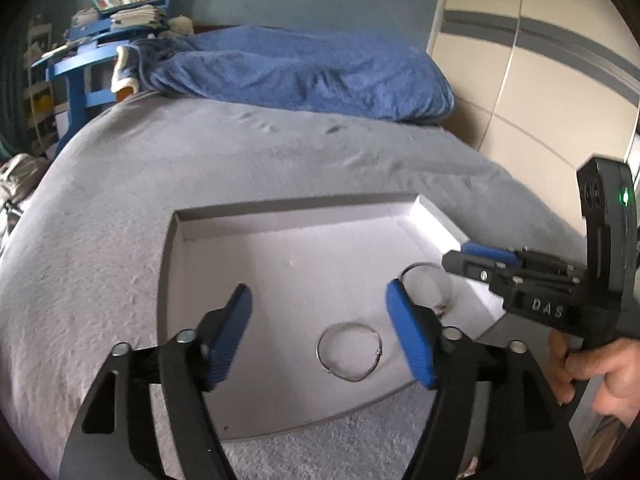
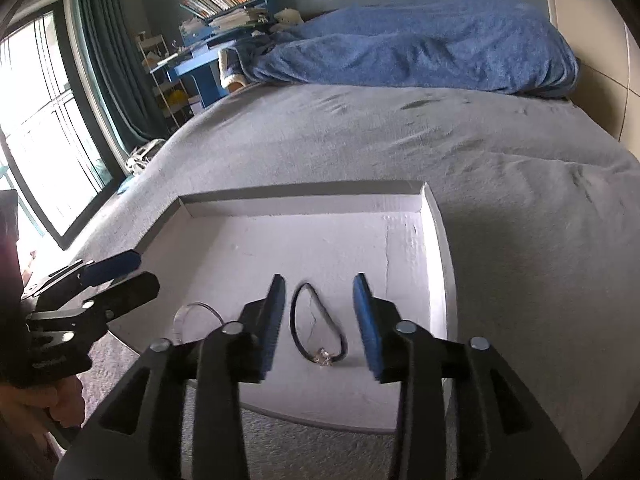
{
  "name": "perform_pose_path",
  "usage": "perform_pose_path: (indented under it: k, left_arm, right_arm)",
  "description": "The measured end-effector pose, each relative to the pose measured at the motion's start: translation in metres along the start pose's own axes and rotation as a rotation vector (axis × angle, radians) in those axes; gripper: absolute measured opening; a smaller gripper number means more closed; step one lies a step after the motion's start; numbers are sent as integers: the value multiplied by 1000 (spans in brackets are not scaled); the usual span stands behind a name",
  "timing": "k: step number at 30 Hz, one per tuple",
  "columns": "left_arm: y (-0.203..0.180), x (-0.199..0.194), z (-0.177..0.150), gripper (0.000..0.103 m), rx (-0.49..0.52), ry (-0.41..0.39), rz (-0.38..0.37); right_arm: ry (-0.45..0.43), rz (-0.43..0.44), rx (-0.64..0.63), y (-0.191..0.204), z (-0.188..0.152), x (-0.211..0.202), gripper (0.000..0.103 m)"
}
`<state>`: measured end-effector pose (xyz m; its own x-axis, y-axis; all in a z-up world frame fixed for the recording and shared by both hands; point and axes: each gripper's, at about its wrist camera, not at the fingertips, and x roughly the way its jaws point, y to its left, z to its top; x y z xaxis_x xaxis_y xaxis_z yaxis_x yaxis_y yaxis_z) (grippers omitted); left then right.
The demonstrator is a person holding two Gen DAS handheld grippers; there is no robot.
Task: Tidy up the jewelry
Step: 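Open both grippers to drop the hoops and hair tie into the tray, then grasp the pearl circle brooch with the left gripper while the right gripper returns to the pile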
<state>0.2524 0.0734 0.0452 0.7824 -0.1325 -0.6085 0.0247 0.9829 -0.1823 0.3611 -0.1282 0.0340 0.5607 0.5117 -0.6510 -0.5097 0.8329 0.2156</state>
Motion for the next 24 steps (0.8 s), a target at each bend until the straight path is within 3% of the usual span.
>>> perform_pose_path:
  k: [12, 24]
  left_arm:
    - [0, -31, -12, 81, -39, -25, 12]
    - [-8, -67, -42, 87, -26, -3, 23]
  right_arm:
    - [-58, 4, 22, 5, -10, -32, 62]
    - [-74, 4, 64, 2, -36, -66, 71]
